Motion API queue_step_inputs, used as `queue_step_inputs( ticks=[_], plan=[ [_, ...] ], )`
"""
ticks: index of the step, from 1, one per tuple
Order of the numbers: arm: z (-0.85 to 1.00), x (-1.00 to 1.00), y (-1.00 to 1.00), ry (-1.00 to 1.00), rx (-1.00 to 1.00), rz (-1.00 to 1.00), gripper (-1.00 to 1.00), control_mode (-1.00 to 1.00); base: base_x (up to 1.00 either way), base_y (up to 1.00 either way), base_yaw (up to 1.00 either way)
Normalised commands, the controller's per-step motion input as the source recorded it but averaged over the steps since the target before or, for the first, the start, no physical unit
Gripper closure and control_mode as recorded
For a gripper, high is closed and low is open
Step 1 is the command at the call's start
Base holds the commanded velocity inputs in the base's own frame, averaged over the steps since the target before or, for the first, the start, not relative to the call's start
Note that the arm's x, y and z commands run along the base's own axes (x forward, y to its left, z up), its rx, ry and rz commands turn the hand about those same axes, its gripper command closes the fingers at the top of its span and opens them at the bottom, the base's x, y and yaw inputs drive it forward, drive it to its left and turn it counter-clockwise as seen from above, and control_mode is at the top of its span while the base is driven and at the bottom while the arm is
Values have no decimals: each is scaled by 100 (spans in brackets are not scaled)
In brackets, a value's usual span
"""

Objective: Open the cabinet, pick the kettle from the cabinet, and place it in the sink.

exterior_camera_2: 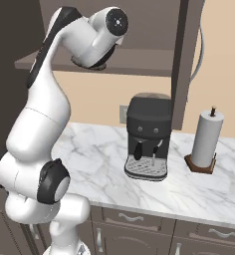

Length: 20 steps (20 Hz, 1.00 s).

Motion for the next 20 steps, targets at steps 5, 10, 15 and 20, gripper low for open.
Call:
queue_step_inputs(
  ticks=[5, 10, 15, 20],
  plan=[
    [1, -66, 0, 4, 0, 0, 100, -100, 0, 0, 0],
    [-11, -73, 0, 0, -1, 0, 100, -100, 0, 0, 0],
    [-15, -70, 1, -1, -6, 0, 100, -100, 0, 0, 0],
    [-34, -51, 6, -5, -11, 1, 100, -100, 0, 0, 0]
  ],
)
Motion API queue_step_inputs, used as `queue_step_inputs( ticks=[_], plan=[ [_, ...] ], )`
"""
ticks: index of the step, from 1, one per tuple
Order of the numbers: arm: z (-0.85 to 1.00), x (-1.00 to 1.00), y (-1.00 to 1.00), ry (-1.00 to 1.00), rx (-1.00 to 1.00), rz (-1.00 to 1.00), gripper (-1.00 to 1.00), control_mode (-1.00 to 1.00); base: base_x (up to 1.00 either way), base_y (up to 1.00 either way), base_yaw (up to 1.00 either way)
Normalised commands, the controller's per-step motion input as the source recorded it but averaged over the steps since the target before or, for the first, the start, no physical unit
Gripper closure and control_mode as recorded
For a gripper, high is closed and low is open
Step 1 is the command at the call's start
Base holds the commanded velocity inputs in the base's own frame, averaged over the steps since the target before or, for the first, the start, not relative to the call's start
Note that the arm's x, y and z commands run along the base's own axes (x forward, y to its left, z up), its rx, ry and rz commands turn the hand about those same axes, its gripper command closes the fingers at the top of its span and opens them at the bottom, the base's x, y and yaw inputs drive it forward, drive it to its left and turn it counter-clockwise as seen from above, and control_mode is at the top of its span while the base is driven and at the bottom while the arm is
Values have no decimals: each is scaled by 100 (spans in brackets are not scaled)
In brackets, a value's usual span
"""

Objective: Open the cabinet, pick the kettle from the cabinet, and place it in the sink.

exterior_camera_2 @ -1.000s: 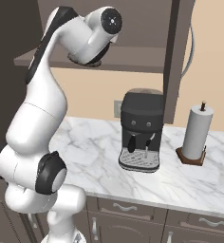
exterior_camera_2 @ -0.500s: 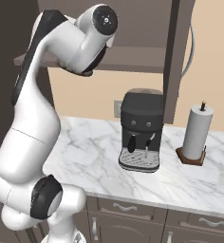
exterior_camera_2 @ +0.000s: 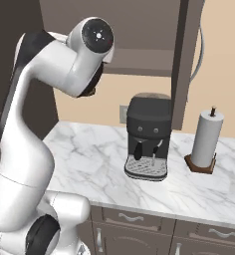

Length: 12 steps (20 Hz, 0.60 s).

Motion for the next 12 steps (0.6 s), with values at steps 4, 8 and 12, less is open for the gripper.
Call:
queue_step_inputs(
  ticks=[4, 8, 12],
  plan=[
    [-33, -40, 13, -13, -10, 4, 100, -100, 0, 0, 0],
    [-33, -33, 23, -17, -13, 10, 100, -100, 0, 0, 0],
    [-30, -32, 13, -15, -12, 7, 100, -100, 0, 0, 0]
  ],
)
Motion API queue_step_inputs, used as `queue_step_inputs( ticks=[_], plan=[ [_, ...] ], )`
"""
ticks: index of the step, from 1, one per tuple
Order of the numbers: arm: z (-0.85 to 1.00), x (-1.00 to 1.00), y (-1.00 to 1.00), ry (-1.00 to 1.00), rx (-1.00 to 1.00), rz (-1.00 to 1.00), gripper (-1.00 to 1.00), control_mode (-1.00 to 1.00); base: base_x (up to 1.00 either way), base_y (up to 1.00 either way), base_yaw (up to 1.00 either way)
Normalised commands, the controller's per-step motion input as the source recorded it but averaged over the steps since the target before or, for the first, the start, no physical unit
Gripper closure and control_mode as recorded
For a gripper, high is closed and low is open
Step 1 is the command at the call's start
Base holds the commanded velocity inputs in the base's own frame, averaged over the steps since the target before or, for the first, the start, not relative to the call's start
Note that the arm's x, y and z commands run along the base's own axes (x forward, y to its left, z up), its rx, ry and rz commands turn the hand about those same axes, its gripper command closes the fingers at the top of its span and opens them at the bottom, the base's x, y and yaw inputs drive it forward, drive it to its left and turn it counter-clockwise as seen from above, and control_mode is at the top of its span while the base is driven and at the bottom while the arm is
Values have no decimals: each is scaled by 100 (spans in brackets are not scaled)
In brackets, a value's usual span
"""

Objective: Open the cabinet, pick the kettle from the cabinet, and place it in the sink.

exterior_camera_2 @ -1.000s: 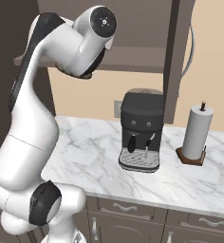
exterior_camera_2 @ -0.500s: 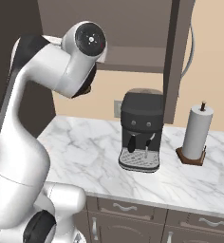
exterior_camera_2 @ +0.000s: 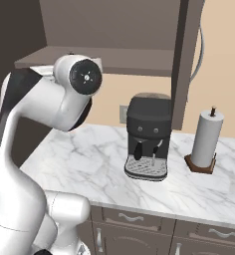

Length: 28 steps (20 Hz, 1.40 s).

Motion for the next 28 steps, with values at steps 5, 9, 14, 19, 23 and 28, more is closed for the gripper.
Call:
queue_step_inputs(
  ticks=[5, 9, 14, 19, 23, 28],
  plan=[
    [-33, -30, 8, -5, -18, 2, 100, -100, 0, 0, 0],
    [-30, -16, 6, 0, -15, 0, 100, -100, 0, 0, 0],
    [-32, -14, 7, 1, -13, 0, 100, -100, 0, 0, 0],
    [-35, -10, 1, 7, -1, 0, 100, -100, 0, 0, 0],
    [-10, -1, 0, 5, 0, 0, 100, -100, 0, 0, 0],
    [0, 0, 0, 0, 0, 0, 100, -100, 0, 0, 0]
  ],
)
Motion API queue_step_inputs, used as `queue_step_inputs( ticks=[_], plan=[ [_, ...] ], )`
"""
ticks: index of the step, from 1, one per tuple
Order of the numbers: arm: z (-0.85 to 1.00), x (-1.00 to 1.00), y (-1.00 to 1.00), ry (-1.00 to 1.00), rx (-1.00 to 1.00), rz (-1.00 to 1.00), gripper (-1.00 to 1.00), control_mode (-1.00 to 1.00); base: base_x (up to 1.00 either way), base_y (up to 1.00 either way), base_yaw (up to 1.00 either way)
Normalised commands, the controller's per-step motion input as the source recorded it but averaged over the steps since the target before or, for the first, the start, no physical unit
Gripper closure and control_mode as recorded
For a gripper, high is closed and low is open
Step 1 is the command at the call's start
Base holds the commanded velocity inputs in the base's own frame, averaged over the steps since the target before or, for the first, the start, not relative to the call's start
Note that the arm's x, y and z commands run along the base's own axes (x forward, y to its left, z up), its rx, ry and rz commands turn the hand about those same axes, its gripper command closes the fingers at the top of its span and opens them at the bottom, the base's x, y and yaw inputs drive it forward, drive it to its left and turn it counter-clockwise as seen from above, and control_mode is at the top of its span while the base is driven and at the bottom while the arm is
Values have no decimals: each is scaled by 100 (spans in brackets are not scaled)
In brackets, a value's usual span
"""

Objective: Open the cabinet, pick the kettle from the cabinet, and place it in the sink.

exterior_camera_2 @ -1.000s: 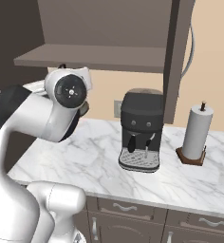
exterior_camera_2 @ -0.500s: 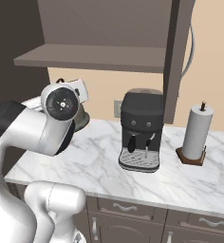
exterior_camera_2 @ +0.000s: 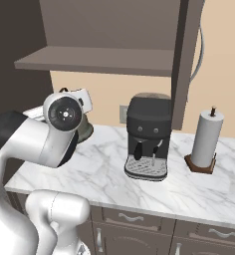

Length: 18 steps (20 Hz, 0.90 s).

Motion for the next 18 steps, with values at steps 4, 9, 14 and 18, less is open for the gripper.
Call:
queue_step_inputs(
  ticks=[4, 9, 14, 18],
  plan=[
    [0, 0, 0, 0, 0, 0, 100, -100, 0, 0, 0],
    [0, 0, 0, 0, 0, 0, 100, -100, 0, 0, 0],
    [0, 0, 0, 0, 0, 0, 100, -100, 0, 0, 0],
    [0, 0, 0, 0, 0, 0, 100, -100, 0, 0, 0]
  ],
)
